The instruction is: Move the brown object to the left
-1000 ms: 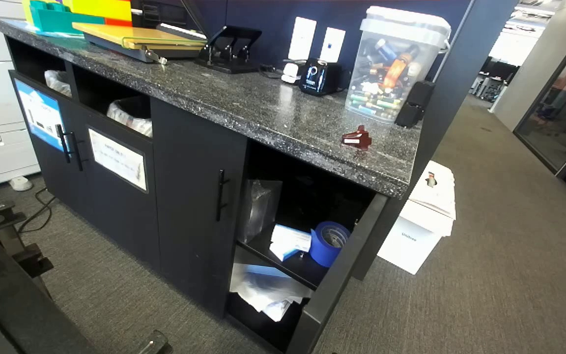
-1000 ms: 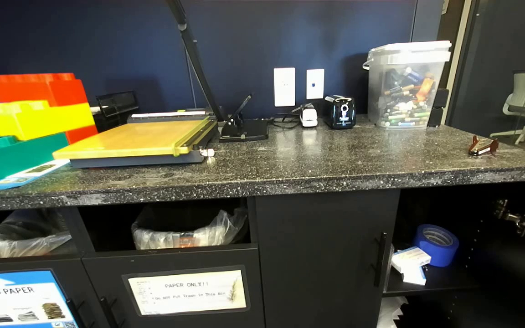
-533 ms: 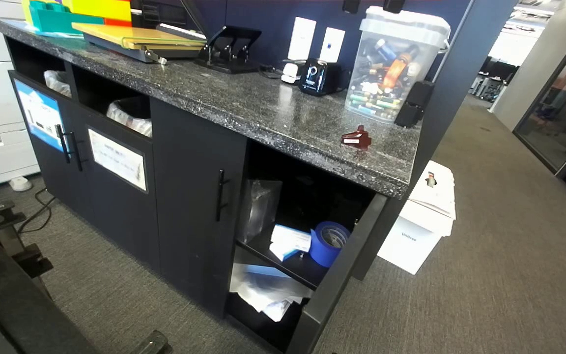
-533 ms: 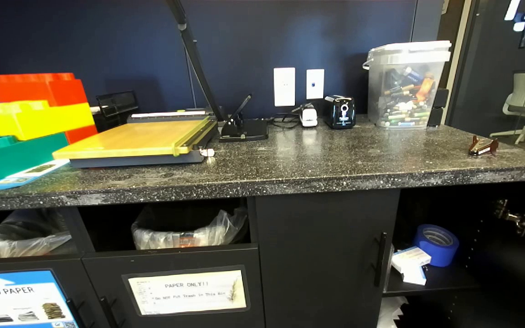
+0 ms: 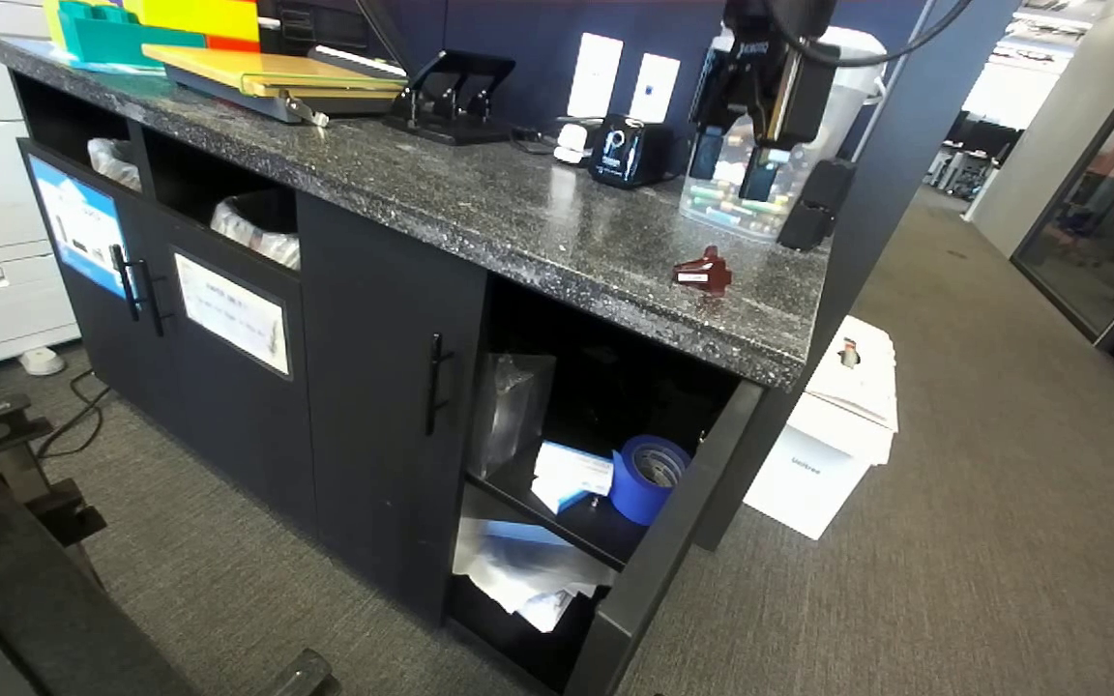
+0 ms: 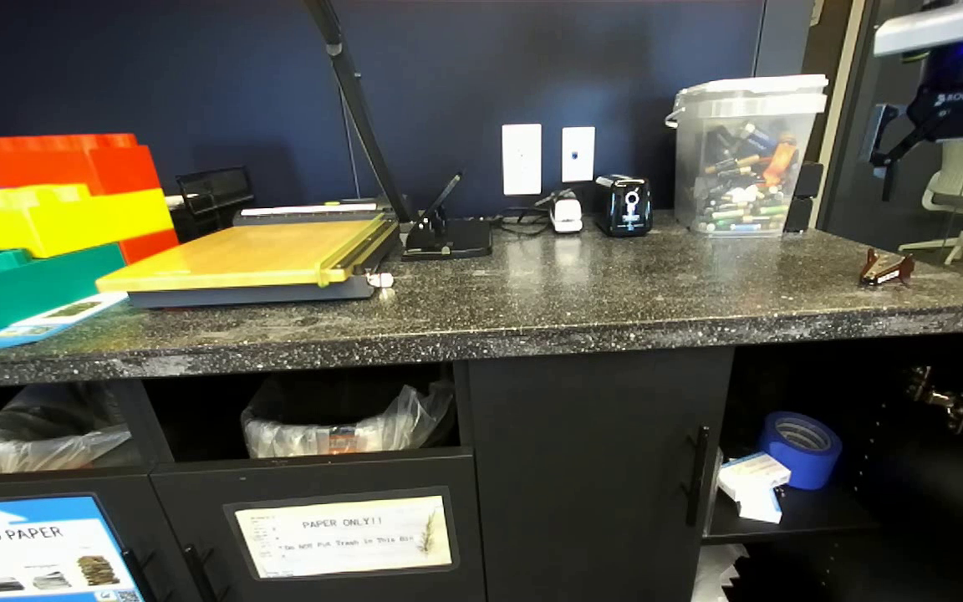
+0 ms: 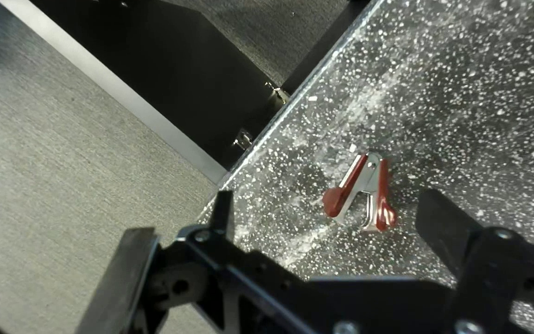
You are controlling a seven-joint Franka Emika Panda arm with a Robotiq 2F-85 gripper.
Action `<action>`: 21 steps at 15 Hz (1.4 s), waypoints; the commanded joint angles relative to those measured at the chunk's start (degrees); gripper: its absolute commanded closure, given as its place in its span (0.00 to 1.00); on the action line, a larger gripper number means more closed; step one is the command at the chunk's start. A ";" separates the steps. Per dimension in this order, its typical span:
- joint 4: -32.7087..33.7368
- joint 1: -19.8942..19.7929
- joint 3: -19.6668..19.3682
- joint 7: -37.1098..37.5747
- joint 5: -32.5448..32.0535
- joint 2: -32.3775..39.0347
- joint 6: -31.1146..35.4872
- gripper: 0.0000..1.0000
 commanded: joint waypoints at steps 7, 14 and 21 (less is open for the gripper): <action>25.91 0.06 -1.98 6.56 -0.17 20.57 -6.43 0.00; 29.18 0.17 -2.79 9.56 -1.05 23.83 -5.43 0.42; 29.67 1.78 -3.83 11.64 -1.92 23.99 -3.60 0.94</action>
